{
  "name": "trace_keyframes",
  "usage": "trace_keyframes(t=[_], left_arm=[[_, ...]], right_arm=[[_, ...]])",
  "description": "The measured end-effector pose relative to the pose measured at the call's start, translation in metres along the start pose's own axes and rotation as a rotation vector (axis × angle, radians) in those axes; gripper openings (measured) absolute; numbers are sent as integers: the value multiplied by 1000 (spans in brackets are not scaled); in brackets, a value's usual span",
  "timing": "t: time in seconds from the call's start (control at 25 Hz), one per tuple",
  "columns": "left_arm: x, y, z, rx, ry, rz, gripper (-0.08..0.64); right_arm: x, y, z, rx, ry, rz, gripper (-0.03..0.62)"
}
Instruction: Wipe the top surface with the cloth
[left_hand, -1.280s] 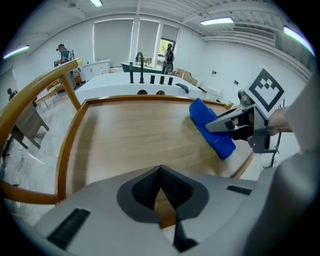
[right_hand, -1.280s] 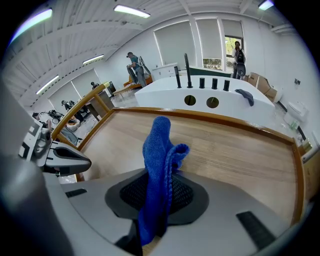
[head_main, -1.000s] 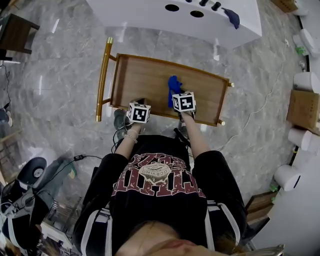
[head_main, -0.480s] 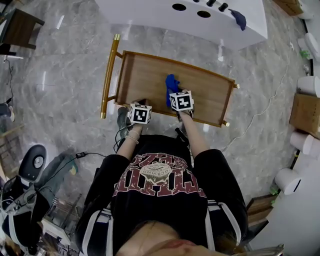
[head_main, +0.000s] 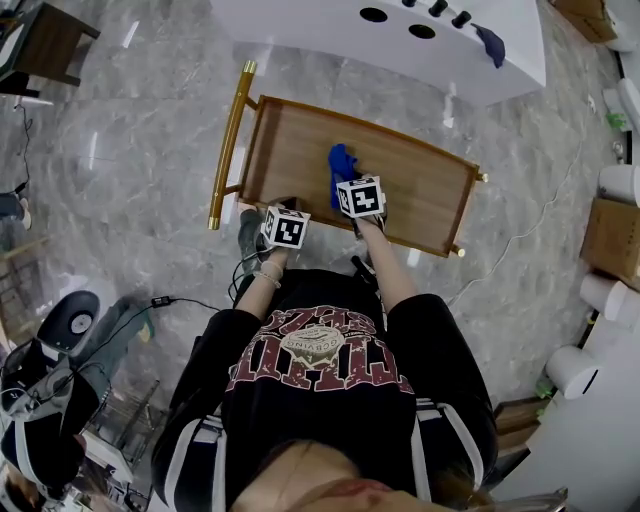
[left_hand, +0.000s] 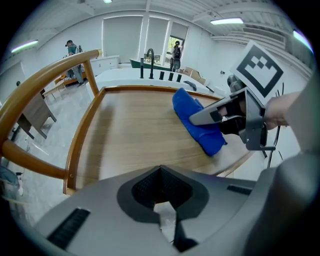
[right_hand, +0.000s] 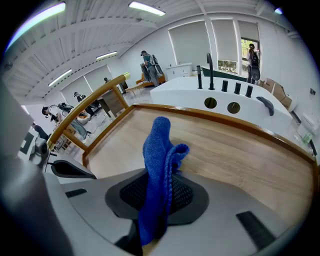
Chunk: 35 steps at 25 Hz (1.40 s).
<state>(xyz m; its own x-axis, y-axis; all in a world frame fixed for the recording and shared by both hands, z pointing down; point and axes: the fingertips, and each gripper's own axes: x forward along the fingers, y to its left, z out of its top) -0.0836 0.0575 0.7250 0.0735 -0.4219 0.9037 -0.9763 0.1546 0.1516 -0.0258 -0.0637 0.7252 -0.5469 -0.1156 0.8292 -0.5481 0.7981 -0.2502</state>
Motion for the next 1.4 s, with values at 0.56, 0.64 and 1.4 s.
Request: trace_keyframes(t=[0.56, 0.64, 1.4], left_arm=[[1, 1, -10, -43, -35, -64, 48], [0, 1, -10, -43, -39, -72, 48], [-17, 10, -9, -9, -124, -27, 48]], right_arm=[[17, 28, 11, -52, 4, 27, 88], [19, 34, 12, -62, 6, 33, 88], [42, 77, 31, -169, 26, 96, 89]])
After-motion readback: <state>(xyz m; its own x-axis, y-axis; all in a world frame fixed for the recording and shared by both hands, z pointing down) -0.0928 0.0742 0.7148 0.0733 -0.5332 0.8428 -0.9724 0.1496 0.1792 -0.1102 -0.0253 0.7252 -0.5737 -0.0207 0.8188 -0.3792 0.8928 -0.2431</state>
